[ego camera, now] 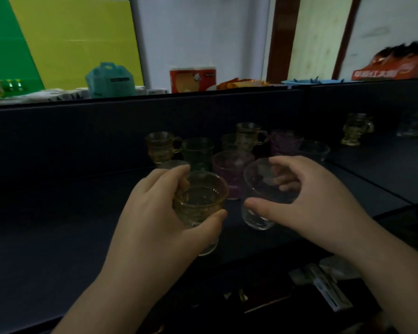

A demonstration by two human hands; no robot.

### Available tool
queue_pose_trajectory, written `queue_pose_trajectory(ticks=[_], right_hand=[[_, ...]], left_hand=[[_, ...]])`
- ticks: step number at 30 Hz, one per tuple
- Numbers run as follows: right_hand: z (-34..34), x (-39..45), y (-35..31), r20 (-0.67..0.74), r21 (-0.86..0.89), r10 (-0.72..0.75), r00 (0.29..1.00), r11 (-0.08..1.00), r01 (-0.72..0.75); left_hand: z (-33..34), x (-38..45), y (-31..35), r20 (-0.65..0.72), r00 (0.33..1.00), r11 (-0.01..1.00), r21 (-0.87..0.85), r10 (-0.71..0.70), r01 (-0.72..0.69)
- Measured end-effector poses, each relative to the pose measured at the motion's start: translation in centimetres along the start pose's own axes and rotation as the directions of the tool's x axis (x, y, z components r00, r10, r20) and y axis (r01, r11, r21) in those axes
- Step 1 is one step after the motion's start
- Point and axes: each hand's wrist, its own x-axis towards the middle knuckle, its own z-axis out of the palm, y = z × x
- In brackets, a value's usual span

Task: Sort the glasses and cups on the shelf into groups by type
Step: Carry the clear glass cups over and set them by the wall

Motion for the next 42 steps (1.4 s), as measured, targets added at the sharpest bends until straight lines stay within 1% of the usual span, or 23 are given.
queue_pose_trajectory(ticks=[7,11,16,21,24,29,33,38,42], right_hand=[[-7.0,-3.0,7.9,-0.084,0.001,0.111,0.990,0.994,-0.111],[-13.0,-4.6,13.3,-0.167,0.000,0.132,0.977,0.991,-0.134],[-19.9,-6.7,20.6,-0.234,0.014,0.163,0.958,0.986,-0.165],[-25.5,-8.6,26.6,-0.270,0.019,0.193,0.943,0.981,-0.195],[-27.9,-9.1,29.4,-0.294,-0.027,0.202,0.934,0.975,-0.220],[-30.9,-8.4,33.6,-0.324,0.008,0.248,0.913,0.966,-0.260],[-32.3,-5.8,36.6,-0.335,0.029,0.253,0.907,0.965,-0.259],[-33.9,-1.4,38.9,-0.308,0.032,0.242,0.920,0.969,-0.245],[-34.6,2.1,40.6,-0.326,0.043,0.206,0.923,0.978,-0.203]], left_hand=[[6.9,1.8,6.8,0.041,0.997,0.997,-0.045,0.068,-0.066],[12.4,3.3,12.4,0.058,0.994,0.991,-0.101,0.092,-0.085],[19.2,5.0,19.2,0.063,0.991,0.985,-0.129,0.120,-0.111],[25.2,6.5,25.2,0.076,0.988,0.978,-0.173,0.135,-0.120],[28.1,7.4,27.8,0.118,0.985,0.974,-0.201,0.128,-0.103],[32.6,9.9,30.8,0.166,0.978,0.971,-0.222,0.126,-0.087],[36.2,12.6,32.2,0.206,0.970,0.970,-0.226,0.131,-0.083],[39.0,16.0,32.8,0.191,0.972,0.972,-0.216,0.135,-0.093],[40.2,19.6,32.6,0.153,0.977,0.975,-0.186,0.148,-0.118]])
